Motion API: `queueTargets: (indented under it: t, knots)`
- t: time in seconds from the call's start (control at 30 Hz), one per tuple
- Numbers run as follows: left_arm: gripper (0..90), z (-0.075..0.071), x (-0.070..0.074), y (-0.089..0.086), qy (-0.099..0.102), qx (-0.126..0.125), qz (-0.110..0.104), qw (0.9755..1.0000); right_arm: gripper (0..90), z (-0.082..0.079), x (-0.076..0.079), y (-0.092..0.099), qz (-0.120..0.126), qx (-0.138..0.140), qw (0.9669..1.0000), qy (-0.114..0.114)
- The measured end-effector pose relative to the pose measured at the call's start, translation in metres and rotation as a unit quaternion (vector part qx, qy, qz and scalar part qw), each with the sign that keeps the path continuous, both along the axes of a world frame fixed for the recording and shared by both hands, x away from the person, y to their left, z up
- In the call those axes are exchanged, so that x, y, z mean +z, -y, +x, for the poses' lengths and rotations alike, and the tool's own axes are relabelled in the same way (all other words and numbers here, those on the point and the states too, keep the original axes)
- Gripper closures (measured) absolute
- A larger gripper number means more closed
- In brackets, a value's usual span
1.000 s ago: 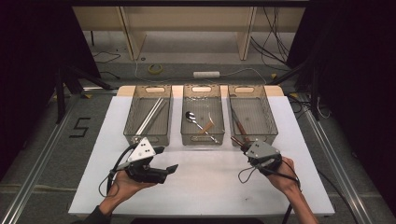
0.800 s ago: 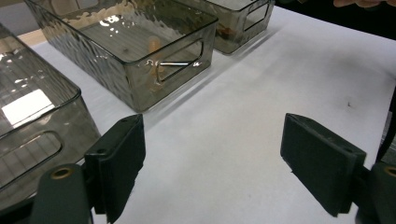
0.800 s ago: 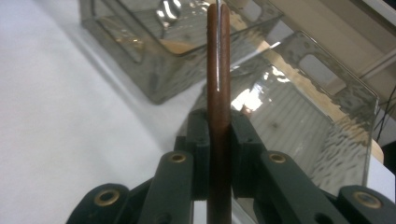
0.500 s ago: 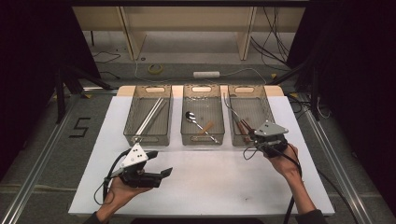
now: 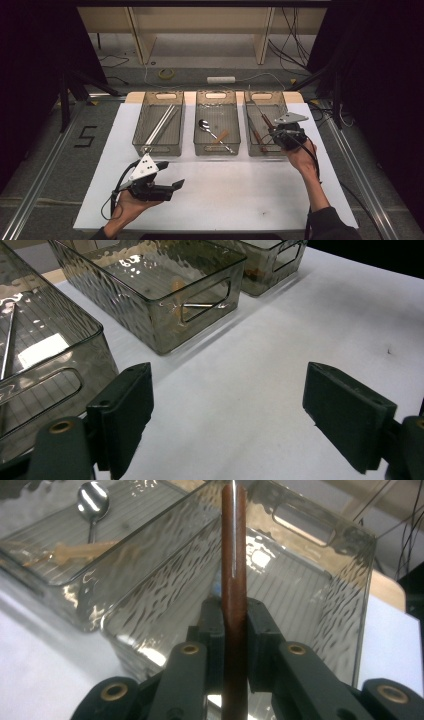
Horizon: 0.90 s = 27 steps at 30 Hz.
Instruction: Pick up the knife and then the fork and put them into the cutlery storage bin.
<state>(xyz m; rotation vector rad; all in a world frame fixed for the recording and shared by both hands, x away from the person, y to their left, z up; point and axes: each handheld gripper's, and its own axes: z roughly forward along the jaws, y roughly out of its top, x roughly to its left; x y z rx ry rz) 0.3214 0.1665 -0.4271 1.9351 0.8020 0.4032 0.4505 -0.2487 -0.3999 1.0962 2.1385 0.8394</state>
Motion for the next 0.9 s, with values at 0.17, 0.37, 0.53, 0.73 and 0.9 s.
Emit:
queueTargets:
  t: [0.17,0.37,0.53,0.73,0.9]
  knots:
    - [19.8,0.000,0.000,0.000,0.001,0.001,0.002,1.0000,81.0,0.011,-0.001,-0.001,0.007,-0.014,0.9997,-0.019]
    - [19.8,0.000,0.000,0.000,0.001,0.001,0.002,1.0000,81.0,0.023,-0.004,0.000,0.015,-0.033,0.9985,-0.041]
    - [19.8,0.000,0.000,0.000,0.001,0.001,0.004,1.0000,81.0,0.030,-0.008,-0.001,0.009,-0.047,0.9973,-0.056]
    - [19.8,0.000,0.000,0.000,0.000,0.002,0.003,1.0000,81.0,0.037,-0.011,0.000,0.011,-0.061,0.9957,-0.069]
    - [19.6,0.001,-0.001,0.000,0.000,0.002,0.005,1.0000,80.9,0.039,-0.013,-0.002,0.018,-0.066,0.9947,-0.077]
